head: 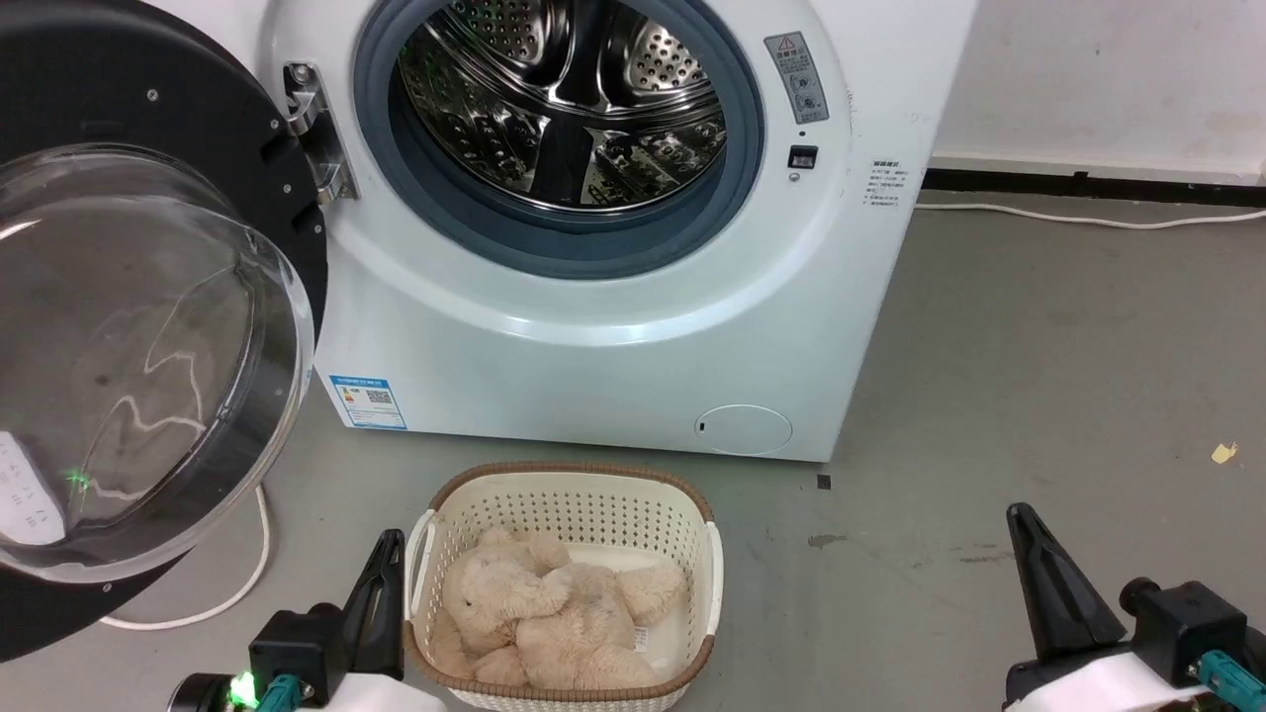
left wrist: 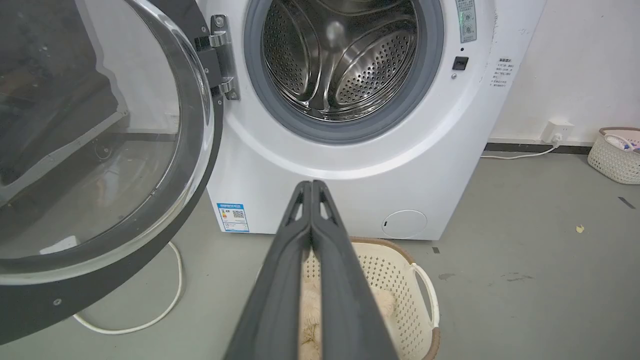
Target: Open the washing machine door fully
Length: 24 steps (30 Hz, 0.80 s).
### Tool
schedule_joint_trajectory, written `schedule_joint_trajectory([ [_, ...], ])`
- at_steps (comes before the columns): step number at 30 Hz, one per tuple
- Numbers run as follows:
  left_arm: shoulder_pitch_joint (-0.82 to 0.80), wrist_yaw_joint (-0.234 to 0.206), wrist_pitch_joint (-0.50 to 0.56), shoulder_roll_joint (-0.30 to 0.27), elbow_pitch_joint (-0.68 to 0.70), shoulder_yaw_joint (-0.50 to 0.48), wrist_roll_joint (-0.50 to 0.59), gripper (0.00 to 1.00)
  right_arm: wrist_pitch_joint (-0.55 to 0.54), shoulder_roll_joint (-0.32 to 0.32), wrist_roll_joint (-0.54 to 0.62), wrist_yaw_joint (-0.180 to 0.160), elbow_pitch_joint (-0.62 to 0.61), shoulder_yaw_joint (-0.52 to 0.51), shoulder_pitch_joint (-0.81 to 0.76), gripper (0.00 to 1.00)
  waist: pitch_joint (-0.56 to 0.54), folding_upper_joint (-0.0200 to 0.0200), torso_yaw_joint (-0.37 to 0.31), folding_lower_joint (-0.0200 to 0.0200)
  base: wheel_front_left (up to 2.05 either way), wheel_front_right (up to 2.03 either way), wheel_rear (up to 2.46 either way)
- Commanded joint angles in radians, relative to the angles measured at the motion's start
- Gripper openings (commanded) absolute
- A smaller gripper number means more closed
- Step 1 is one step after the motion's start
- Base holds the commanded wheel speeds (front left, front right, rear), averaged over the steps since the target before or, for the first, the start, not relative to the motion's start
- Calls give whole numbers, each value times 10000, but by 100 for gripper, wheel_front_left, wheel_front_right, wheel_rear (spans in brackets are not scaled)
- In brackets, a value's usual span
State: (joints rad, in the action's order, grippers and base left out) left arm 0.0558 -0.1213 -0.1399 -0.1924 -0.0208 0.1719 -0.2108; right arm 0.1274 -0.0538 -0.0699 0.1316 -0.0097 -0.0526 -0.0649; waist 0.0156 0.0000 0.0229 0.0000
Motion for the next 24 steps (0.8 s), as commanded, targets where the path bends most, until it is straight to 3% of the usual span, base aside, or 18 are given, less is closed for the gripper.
schedule_joint_trajectory([
  [1,-165,51,60,96,38,-100,151,0,-57,11,81,-3,26,36,142,0,-3,0,-5,0,0,0,0],
  [24,-265,347,400,433,81,-512,649,0,-367,17,238,-5,44,161,271,0,-42,0,-62,0,0,0,0],
])
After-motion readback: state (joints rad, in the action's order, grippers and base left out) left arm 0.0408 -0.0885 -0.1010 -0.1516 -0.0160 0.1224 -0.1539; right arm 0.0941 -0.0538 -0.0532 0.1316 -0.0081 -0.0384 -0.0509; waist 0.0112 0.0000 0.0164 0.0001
